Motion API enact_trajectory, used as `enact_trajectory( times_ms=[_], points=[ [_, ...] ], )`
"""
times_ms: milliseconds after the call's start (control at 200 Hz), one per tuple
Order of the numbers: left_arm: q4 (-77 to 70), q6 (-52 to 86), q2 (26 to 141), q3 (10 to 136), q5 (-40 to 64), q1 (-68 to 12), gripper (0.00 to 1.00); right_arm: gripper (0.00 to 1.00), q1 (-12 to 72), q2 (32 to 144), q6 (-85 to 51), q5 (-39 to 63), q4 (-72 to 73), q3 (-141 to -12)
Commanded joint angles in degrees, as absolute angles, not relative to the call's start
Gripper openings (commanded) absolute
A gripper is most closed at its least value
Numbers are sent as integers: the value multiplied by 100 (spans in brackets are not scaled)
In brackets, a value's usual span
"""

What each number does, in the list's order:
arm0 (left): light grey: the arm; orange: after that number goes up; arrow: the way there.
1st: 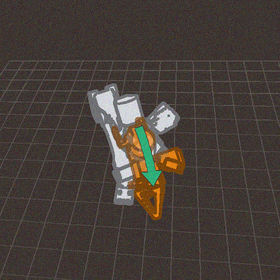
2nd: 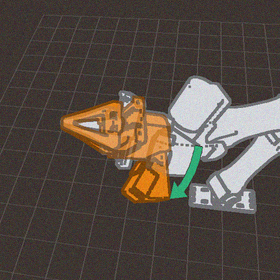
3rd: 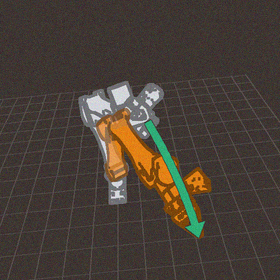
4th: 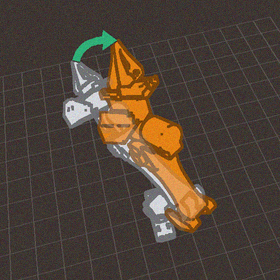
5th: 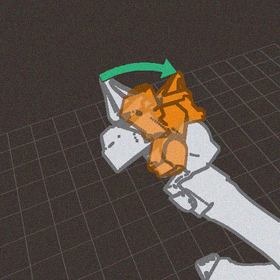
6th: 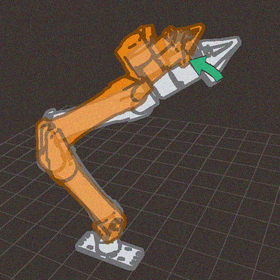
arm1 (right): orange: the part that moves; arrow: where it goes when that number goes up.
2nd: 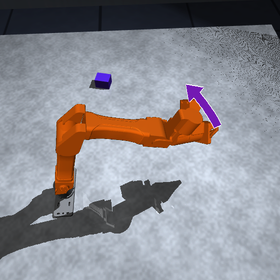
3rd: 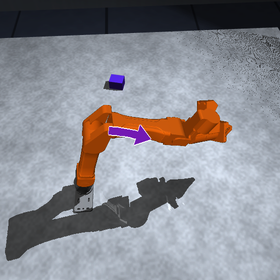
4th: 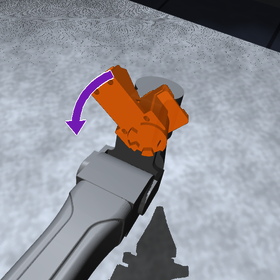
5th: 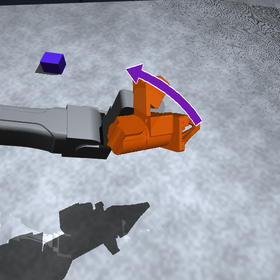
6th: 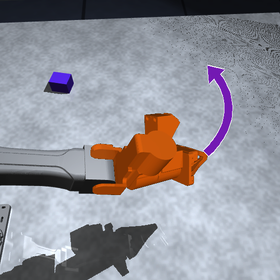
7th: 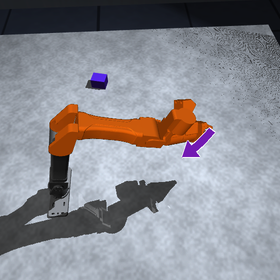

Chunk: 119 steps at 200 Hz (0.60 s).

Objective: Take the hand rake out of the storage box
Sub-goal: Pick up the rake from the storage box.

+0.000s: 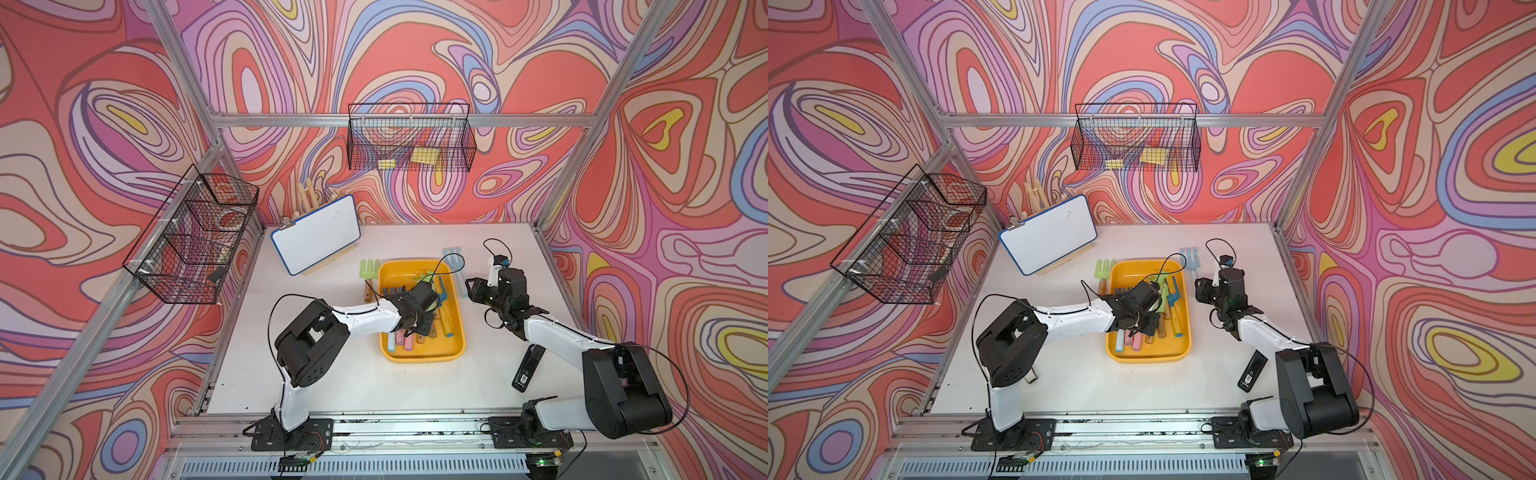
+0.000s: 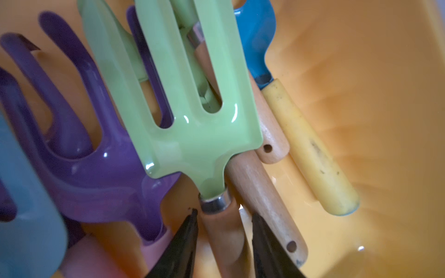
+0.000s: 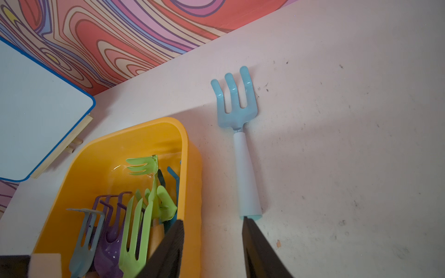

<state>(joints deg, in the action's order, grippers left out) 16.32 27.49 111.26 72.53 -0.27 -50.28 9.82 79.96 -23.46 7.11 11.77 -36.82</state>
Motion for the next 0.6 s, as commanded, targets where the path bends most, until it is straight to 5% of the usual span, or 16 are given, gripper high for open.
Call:
enact_trajectory(
  times_ms=[0, 230, 591],
  points=[
    [1793, 2750, 11280, 7417, -175, -5120, 44, 44, 971, 7928, -2311, 703, 1173, -3693],
    [1942, 2746, 11429, 7553, -303, -5150, 45, 44, 969, 7918, -2313, 704, 1182, -3683],
    [1952, 2636, 11375, 7606, -429, -5210, 22, 44, 967, 7897, -2318, 698, 1191, -3666]
  ],
)
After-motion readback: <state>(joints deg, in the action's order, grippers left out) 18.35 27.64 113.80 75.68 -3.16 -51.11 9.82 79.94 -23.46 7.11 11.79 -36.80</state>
